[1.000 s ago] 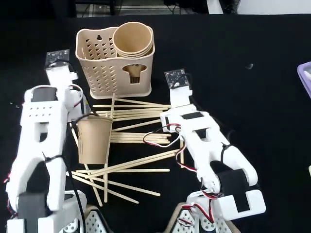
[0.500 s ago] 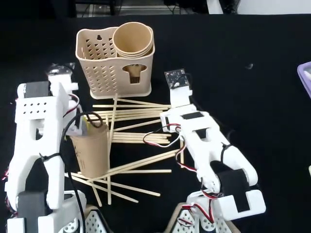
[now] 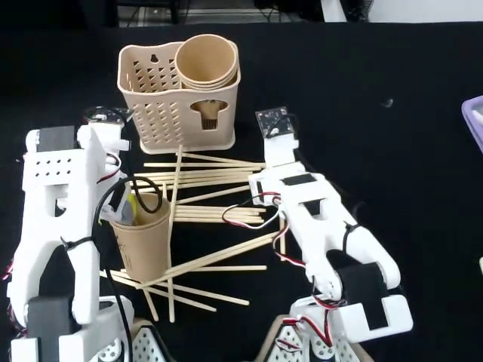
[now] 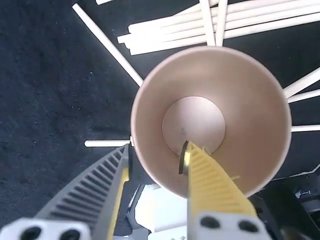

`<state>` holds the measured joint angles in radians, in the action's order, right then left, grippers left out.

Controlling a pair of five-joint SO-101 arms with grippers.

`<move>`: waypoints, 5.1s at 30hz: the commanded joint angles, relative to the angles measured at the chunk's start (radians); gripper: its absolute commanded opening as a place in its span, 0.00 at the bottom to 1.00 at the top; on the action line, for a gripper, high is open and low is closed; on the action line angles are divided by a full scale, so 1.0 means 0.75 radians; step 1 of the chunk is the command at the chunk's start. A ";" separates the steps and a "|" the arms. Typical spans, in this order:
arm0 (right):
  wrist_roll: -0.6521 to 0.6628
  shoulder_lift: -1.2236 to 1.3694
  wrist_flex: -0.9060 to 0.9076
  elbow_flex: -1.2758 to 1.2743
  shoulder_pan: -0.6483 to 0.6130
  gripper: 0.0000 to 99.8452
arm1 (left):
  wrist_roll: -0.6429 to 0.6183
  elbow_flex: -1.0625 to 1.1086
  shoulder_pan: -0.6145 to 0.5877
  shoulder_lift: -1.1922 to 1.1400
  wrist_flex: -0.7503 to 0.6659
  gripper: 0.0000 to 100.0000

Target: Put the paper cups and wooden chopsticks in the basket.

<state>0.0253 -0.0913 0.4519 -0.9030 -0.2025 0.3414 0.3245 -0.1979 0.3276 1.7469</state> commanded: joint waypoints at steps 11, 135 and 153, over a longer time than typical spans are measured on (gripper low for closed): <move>0.000 0.007 -0.018 0.087 0.027 0.20 | 0.004 -0.007 -0.009 0.025 0.014 0.03; 0.718 -0.641 0.775 -0.089 -0.651 0.20 | -0.417 0.899 -0.625 0.274 -1.219 0.16; 0.781 -0.639 0.706 -0.226 -1.029 0.20 | -0.806 1.091 -0.662 0.274 -1.493 0.16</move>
<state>0.5976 -0.5424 1.0426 -1.0549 -0.9605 -0.2232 1.1515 -0.6628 0.5040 0.6360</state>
